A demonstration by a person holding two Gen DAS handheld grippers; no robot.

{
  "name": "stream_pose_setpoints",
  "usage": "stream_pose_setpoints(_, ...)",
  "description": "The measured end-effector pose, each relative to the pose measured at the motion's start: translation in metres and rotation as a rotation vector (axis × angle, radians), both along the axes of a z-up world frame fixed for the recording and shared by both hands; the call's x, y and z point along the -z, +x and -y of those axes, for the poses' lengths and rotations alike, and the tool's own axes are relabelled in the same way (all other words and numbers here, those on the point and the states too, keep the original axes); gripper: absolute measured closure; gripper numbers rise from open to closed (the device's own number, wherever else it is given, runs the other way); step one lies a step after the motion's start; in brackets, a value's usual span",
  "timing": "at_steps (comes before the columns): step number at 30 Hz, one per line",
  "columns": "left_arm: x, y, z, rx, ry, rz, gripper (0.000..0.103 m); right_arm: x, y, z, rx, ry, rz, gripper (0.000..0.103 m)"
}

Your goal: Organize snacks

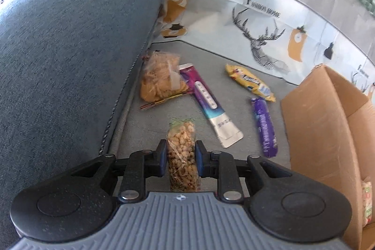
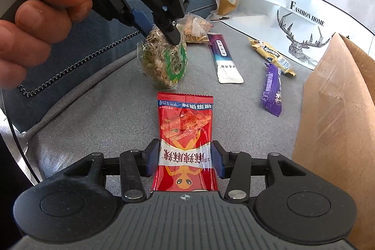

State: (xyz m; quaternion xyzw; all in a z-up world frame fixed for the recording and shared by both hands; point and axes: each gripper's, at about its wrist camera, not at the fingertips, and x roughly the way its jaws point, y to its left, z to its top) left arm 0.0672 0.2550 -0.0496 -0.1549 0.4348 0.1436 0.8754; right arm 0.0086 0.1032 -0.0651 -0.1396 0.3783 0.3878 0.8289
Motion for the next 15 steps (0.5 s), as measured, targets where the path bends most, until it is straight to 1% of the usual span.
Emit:
stream_pose_setpoints(1, -0.002, -0.001, -0.001, 0.008, -0.026, 0.027, 0.078, 0.000, 0.000, 0.000, 0.000, 0.000, 0.000, 0.054)
stream_pose_setpoints(3, -0.003, -0.001, -0.005, 0.021, -0.104, 0.068, 0.078, 0.000, 0.000, 0.000, 0.002, 0.000, -0.001, 0.054)
stream_pose_setpoints(5, 0.002, 0.001, -0.007, 0.035, -0.161, 0.058, 0.077, 0.001, 0.000, 0.000, 0.002, -0.001, -0.003, 0.054)
stream_pose_setpoints(6, 0.005, 0.003, -0.007, 0.030, -0.172, 0.037, 0.077, 0.001, 0.000, 0.000, 0.001, -0.002, -0.003, 0.054)
stream_pose_setpoints(7, 0.007, 0.003, -0.008, 0.014, -0.162, 0.017, 0.077, 0.001, 0.000, -0.001, -0.001, -0.004, -0.005, 0.054)
stream_pose_setpoints(9, 0.004, 0.003, -0.007, -0.017, -0.088, 0.008, 0.065, 0.002, -0.001, -0.001, -0.003, -0.008, -0.005, 0.053)
stream_pose_setpoints(10, 0.001, 0.002, -0.005, -0.023, -0.043, 0.013, 0.055, 0.002, -0.001, -0.001, -0.004, -0.010, -0.005, 0.053)
stream_pose_setpoints(11, 0.000, 0.002, -0.003, -0.021, -0.010, 0.014, 0.049, 0.001, -0.001, -0.001, -0.004, -0.010, -0.005, 0.053)
stream_pose_setpoints(12, 0.000, 0.002, 0.000, -0.016, 0.006, 0.009, 0.047, 0.001, -0.001, -0.001, -0.004, -0.009, -0.005, 0.053)
stream_pose_setpoints(15, 0.005, 0.007, 0.003, -0.002, 0.009, -0.031, 0.039, 0.000, -0.001, -0.001, -0.002, -0.006, -0.006, 0.050)
